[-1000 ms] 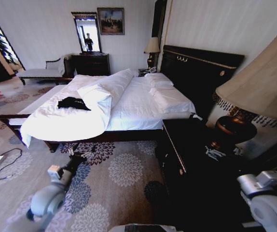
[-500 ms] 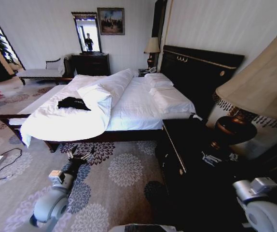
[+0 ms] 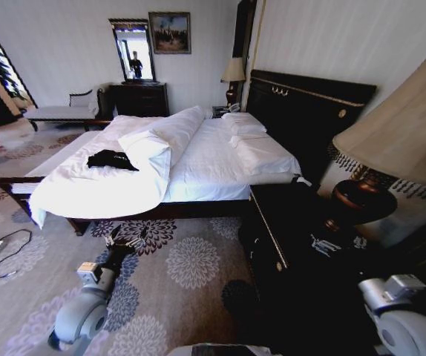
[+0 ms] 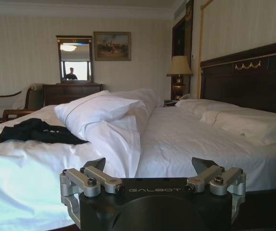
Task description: Fold the clothes on the bed.
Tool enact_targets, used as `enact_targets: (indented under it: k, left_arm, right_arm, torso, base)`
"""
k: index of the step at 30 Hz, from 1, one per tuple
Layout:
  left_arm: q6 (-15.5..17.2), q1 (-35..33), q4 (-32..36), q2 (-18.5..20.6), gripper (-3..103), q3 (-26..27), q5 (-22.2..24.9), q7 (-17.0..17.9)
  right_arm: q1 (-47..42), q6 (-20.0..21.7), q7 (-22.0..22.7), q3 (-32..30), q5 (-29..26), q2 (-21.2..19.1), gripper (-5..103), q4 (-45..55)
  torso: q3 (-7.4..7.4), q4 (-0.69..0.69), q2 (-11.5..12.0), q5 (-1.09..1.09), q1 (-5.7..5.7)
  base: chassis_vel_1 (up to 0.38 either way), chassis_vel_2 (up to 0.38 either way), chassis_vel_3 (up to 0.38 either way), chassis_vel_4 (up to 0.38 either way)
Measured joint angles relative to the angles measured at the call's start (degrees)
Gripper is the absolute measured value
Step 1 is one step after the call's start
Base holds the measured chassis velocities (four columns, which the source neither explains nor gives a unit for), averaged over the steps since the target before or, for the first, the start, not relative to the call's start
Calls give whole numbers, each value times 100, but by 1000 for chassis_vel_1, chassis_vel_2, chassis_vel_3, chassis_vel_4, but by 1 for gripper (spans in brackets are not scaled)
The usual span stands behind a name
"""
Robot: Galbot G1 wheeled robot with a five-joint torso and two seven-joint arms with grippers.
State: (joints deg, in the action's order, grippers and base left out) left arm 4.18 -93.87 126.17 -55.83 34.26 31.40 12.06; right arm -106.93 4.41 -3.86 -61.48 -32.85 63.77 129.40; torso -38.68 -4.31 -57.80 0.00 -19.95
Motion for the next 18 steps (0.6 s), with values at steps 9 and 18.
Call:
enact_targets:
  k: [9,18]
  left_arm:
    - [18,-4,4,-34,100,8,-9,14]
    - [17,17,-35,-40,100,-30,-26,53]
  right_arm:
    - [-3,-77,2,69,69,150,100,-10]
    - [-8,-77,20,30,27,130,100,-37]
  torso:
    - [-1,0,1,0,-3]
    - [0,-1,1,0,-2]
  base:
    - [-109,113,115,-117]
    - [-101,90,93,-95]
